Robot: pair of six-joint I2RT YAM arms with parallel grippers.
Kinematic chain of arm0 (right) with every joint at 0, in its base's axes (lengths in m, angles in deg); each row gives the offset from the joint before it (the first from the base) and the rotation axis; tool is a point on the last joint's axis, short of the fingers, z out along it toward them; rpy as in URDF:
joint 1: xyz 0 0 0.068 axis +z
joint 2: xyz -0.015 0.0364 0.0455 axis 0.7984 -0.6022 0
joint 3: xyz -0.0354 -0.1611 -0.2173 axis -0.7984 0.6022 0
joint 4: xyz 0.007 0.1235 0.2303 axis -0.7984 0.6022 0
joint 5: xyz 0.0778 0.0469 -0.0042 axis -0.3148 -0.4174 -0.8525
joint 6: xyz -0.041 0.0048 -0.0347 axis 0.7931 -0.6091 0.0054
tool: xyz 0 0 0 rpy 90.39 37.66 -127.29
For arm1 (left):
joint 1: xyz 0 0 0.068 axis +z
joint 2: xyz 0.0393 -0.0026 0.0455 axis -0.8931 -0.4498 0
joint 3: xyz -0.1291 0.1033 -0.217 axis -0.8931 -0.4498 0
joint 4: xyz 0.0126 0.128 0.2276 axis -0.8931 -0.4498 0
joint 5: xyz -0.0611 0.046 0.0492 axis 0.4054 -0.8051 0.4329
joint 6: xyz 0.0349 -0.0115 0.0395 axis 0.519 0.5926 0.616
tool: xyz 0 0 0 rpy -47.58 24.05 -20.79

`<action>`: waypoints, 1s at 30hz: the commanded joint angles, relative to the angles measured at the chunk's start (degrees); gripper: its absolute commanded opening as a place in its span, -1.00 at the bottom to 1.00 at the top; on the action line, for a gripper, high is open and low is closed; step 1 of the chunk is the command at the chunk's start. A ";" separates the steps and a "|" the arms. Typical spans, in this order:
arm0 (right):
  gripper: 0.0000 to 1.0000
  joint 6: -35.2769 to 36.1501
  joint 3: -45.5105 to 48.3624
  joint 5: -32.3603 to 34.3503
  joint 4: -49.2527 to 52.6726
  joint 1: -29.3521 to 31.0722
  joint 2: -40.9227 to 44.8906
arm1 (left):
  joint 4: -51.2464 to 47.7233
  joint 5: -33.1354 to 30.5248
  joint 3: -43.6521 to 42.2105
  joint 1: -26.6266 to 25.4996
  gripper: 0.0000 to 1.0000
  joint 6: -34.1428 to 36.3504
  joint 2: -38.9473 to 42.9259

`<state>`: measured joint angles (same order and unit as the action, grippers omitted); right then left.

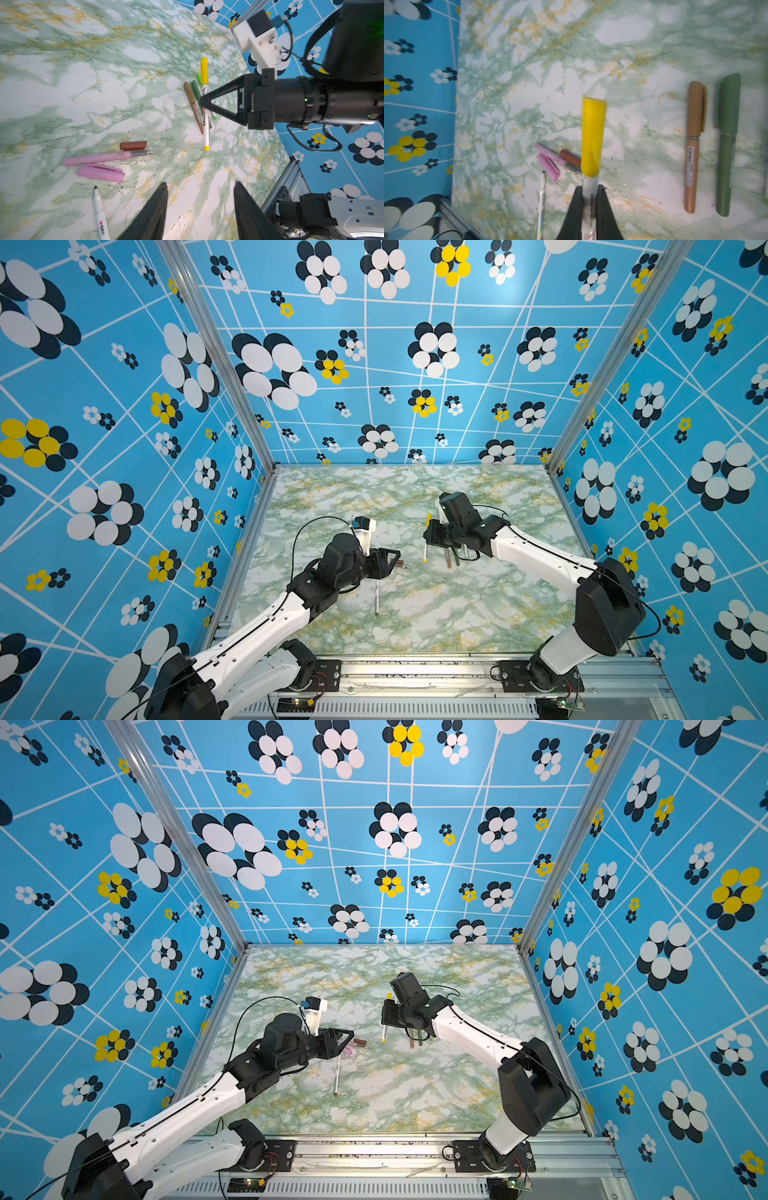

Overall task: Insert the pens into the pen caps
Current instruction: 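Open the left gripper off the capped marker while the right gripper holds it, then lower the yellow-capped marker beside the other markers and open the right gripper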

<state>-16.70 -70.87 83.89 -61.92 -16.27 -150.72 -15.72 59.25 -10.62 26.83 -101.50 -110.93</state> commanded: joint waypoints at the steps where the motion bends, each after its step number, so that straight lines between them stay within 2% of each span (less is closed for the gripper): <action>1: -1.00 3.76 -3.16 2.24 6.70 -0.41 -4.20 | -0.99 -0.93 -0.36 0.23 0.05 1.22 0.62; 17: -1.00 8.05 -13.39 6.90 18.81 -1.63 -16.29 | -1.95 -1.34 -1.86 1.37 0.04 1.04 3.74; 30: -0.99 8.41 -14.76 7.52 20.51 -3.24 -19.66 | -2.57 -1.95 -2.15 2.44 0.03 0.96 4.90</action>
<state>-9.18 -83.96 90.38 -43.52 -19.06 -169.28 -17.41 58.18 -11.61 28.46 -101.33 -107.11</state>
